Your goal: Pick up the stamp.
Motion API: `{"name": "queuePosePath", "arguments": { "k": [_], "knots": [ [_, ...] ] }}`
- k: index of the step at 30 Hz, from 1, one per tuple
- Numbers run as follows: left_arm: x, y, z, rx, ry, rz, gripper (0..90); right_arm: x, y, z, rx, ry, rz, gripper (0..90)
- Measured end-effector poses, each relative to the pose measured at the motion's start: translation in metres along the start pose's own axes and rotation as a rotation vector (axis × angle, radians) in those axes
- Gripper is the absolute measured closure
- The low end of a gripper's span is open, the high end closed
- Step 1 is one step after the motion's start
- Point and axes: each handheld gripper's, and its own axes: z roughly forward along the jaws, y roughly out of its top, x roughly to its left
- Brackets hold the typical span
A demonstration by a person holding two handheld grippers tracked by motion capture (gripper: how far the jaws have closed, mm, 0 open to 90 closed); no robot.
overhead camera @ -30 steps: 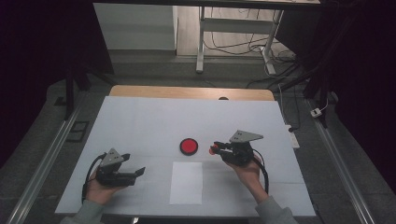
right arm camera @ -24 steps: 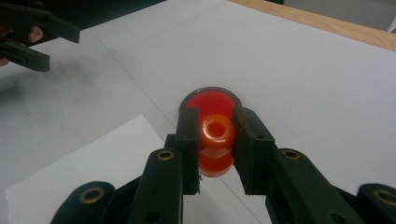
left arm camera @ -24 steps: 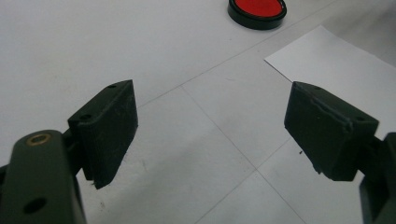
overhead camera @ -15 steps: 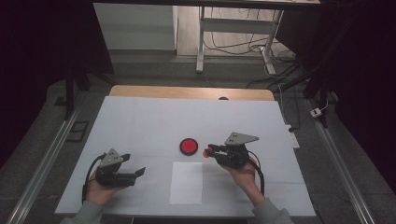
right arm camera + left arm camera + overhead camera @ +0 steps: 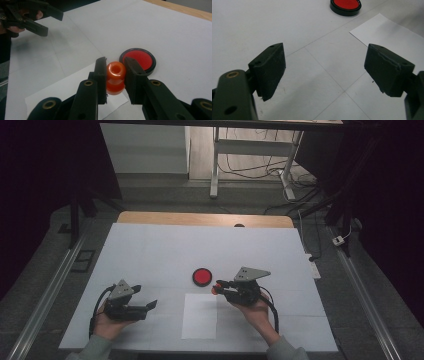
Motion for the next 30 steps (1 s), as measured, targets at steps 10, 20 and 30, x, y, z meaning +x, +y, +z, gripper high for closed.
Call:
{"name": "queuePosePath", "arguments": {
  "k": [10,20,30],
  "knots": [
    [-0.001,0.0,0.002,0.002,0.001,-0.002,17.7,0.008,-0.001,0.005,-0.002,0.025,-0.01,73.0],
    [-0.001,0.0,0.003,0.008,-0.001,-0.001,17.7,0.015,-0.003,0.012,0.014,0.056,-0.022,72.9],
    [-0.002,0.0,0.005,0.018,0.0,0.005,17.7,0.025,-0.003,0.018,0.007,0.097,-0.025,72.9]
  ]
}}
